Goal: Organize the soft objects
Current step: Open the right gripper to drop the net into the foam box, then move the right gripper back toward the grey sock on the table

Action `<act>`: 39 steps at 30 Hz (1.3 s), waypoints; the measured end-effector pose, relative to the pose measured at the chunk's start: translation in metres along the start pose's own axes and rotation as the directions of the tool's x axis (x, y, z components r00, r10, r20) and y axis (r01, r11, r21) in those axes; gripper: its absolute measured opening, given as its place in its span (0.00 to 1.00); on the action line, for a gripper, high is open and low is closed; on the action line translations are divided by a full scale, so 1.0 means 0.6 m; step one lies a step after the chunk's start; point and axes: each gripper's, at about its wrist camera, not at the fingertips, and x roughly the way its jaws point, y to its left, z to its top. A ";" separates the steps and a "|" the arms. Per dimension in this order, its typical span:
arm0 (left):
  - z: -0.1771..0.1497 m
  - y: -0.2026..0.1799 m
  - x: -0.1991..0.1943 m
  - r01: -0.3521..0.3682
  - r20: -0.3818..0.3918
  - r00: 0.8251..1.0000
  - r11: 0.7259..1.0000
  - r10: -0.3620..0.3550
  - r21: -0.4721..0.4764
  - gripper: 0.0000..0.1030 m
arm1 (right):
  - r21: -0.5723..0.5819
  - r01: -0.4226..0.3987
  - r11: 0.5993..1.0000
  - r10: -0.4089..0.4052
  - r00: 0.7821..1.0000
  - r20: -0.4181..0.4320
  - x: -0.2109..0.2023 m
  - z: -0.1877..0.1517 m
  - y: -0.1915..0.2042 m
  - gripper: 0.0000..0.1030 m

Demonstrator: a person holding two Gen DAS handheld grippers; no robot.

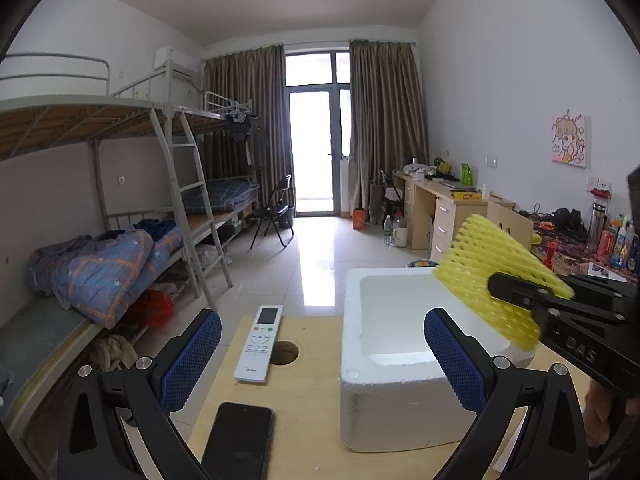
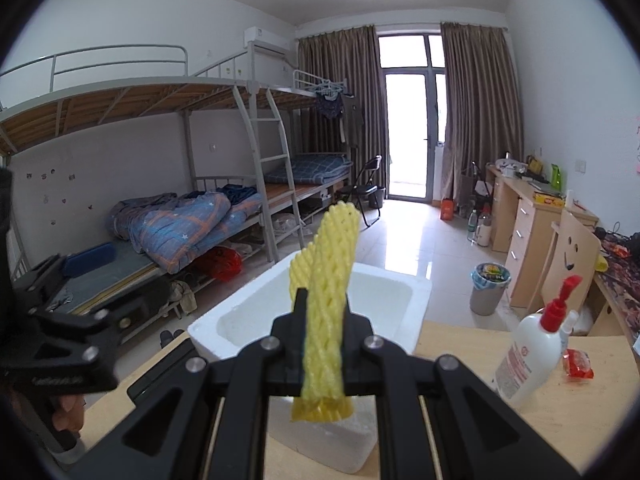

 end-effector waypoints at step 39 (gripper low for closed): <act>0.010 0.008 -0.067 -0.006 0.030 1.000 1.000 0.006 -0.013 0.99 | -0.001 0.053 0.999 -0.053 0.998 0.022 -0.079 0.022 0.003 1.00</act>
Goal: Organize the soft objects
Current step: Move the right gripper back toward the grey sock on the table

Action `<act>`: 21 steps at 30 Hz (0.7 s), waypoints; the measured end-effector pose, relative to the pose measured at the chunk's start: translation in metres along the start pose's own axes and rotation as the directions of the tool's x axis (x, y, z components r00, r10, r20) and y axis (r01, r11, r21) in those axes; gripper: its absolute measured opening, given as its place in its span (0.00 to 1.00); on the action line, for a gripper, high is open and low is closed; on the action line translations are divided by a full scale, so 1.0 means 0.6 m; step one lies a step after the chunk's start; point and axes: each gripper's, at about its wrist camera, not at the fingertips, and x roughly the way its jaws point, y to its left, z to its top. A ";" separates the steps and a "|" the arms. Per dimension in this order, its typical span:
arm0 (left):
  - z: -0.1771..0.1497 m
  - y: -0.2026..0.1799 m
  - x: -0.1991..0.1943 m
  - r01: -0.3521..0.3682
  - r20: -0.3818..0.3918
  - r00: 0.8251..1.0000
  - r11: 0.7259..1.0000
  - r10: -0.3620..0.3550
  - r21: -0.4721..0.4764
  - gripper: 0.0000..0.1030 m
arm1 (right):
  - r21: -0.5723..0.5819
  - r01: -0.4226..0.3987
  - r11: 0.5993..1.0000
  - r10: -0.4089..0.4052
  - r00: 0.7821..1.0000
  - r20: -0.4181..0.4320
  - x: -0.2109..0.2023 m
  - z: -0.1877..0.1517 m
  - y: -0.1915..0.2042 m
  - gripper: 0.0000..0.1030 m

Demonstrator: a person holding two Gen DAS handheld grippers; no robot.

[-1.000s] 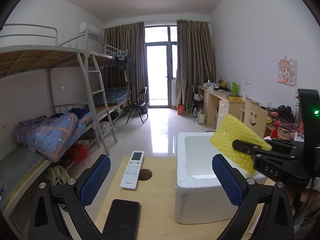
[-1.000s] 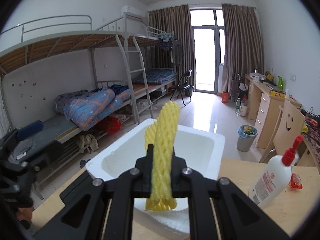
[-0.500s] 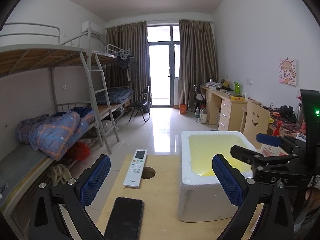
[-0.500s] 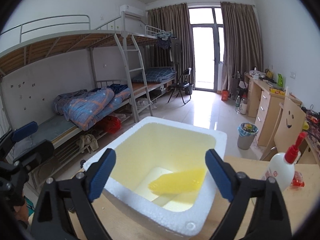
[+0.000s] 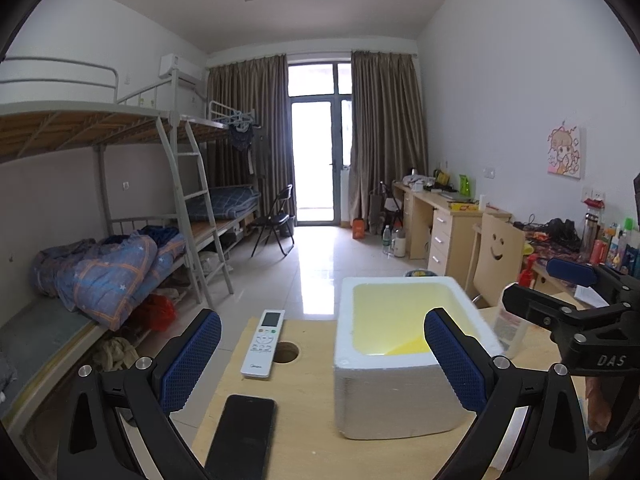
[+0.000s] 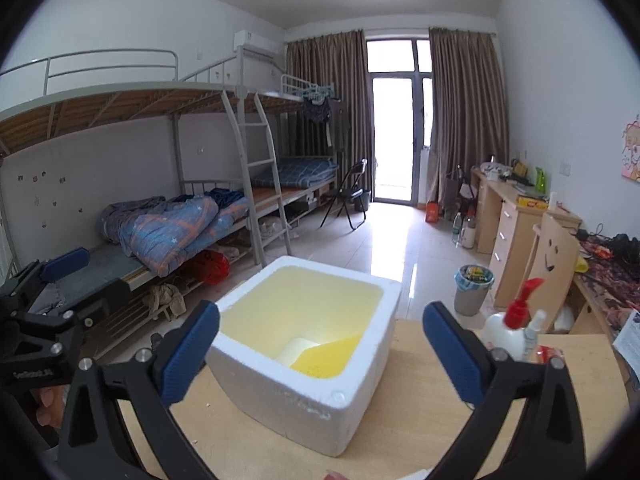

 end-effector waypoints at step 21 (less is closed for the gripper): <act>-0.004 -0.101 -0.173 0.121 0.075 0.989 0.991 -0.125 0.061 0.99 | -0.002 0.041 0.999 -0.041 0.992 0.116 -0.192 -0.043 -0.014 1.00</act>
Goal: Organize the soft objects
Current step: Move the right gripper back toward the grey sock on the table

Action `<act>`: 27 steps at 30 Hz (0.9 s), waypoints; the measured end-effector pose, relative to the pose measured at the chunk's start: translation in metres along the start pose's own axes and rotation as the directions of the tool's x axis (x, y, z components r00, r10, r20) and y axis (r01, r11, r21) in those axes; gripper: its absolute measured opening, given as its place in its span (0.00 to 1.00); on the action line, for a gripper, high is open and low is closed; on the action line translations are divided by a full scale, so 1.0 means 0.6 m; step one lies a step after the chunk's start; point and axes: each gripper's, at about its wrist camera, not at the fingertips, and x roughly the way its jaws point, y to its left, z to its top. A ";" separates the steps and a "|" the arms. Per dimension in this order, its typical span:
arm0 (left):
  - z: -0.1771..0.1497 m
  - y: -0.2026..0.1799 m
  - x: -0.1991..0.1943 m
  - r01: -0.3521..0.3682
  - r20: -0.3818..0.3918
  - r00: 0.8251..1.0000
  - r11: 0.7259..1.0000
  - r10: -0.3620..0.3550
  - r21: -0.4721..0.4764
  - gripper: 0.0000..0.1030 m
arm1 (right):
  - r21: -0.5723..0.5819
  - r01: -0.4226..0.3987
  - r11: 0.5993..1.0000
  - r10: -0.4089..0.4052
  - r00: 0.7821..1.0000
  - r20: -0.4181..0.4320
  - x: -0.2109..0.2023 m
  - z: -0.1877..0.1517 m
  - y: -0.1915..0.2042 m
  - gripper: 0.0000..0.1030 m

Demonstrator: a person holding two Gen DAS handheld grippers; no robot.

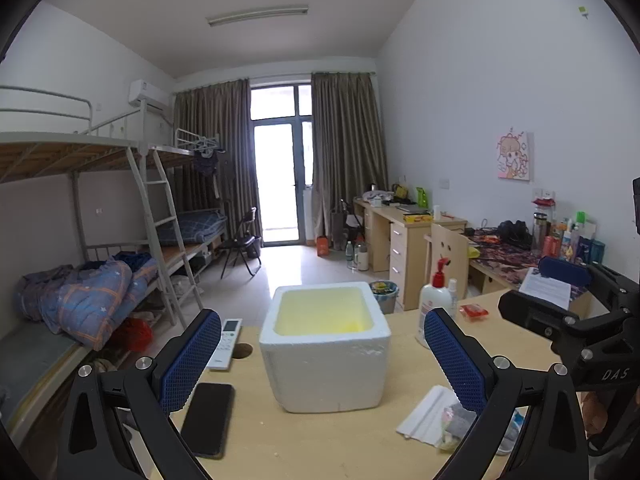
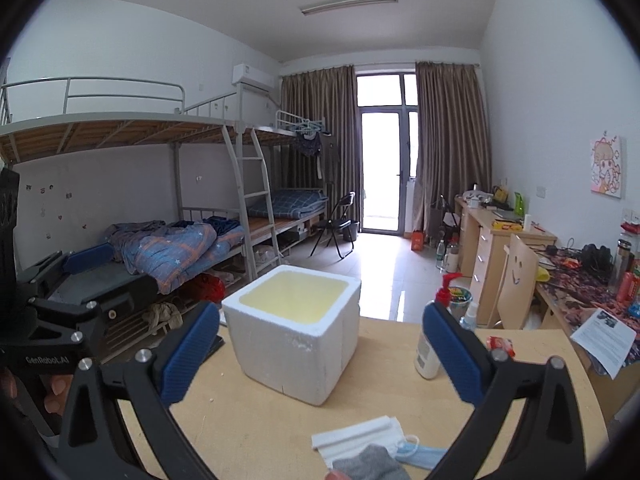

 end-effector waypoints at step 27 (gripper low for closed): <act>-0.101 -0.065 -0.029 0.083 0.089 0.993 0.996 -0.082 -0.009 0.99 | -0.010 0.176 0.984 -0.175 0.983 0.062 -0.092 -0.141 -0.044 1.00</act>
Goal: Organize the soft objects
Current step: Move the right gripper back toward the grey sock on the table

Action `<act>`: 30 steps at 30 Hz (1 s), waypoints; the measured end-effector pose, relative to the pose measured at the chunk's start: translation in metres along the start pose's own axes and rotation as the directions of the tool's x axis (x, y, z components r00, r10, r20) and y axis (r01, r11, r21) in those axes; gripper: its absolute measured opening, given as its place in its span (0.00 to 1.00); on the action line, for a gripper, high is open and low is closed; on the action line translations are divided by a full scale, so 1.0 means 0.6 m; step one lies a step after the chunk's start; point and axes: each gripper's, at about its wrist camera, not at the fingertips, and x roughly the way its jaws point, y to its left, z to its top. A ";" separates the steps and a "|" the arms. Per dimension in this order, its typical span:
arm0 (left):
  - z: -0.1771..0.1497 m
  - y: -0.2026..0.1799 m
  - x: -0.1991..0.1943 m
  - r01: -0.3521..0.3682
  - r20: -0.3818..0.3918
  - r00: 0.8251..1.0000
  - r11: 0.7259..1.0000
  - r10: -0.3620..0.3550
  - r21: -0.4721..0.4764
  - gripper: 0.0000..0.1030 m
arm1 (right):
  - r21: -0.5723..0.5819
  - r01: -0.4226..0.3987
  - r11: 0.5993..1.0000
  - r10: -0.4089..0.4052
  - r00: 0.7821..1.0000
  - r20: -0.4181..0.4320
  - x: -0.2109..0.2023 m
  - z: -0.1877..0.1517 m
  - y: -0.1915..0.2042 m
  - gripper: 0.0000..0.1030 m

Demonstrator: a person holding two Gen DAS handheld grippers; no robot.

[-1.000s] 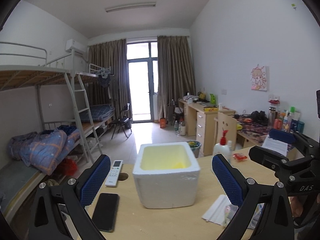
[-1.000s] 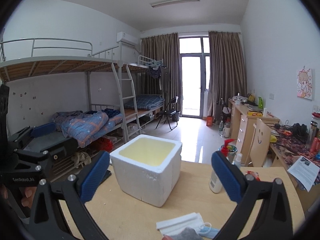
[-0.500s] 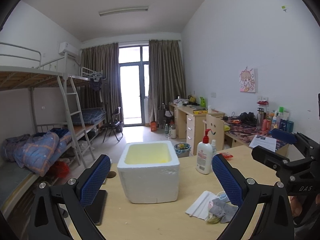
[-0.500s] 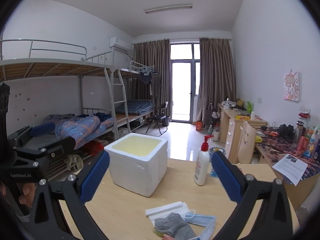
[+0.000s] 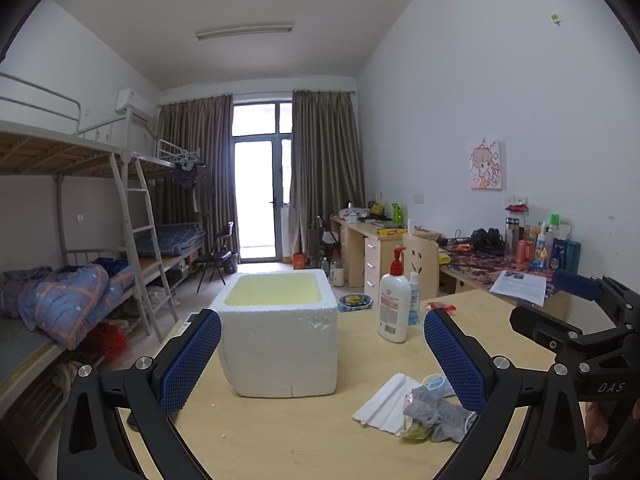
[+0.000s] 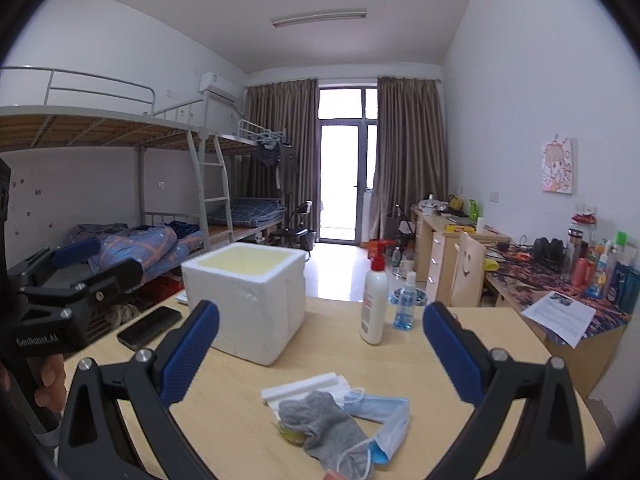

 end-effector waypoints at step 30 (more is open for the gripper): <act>-0.120 -0.019 0.064 0.071 -0.110 0.992 0.997 -0.069 0.018 0.99 | 0.052 -0.077 0.996 0.087 0.969 -0.229 0.066 -0.120 -0.022 1.00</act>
